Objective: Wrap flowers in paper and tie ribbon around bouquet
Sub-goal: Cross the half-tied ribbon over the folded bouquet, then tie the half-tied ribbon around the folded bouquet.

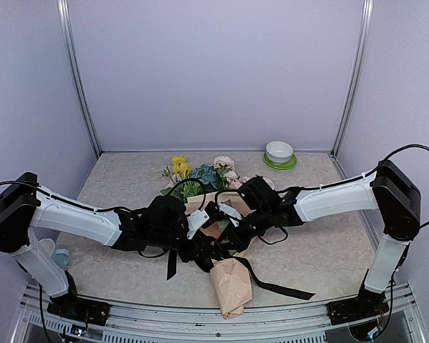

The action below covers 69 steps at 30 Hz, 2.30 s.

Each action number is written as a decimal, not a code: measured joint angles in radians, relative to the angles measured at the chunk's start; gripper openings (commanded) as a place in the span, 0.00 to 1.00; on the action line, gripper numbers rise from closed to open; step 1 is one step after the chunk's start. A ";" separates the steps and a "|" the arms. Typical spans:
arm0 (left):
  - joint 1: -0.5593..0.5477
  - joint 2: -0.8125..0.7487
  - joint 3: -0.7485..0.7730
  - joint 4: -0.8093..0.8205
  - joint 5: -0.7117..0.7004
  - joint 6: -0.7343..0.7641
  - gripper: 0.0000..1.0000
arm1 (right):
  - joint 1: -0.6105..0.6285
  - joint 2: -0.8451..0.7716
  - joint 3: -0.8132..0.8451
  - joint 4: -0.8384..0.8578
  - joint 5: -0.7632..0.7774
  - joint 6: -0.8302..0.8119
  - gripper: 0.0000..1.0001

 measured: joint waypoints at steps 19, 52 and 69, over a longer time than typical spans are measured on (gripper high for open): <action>-0.003 -0.053 -0.036 0.033 -0.095 0.156 0.49 | 0.005 -0.051 -0.005 -0.011 0.055 0.014 0.00; -0.022 -0.215 -0.190 -0.013 -0.174 0.005 0.63 | -0.024 -0.280 -0.183 0.008 0.229 0.253 0.00; -0.108 -0.195 -0.189 -0.016 -0.111 0.002 0.64 | -0.024 -0.281 -0.184 0.014 0.233 0.261 0.00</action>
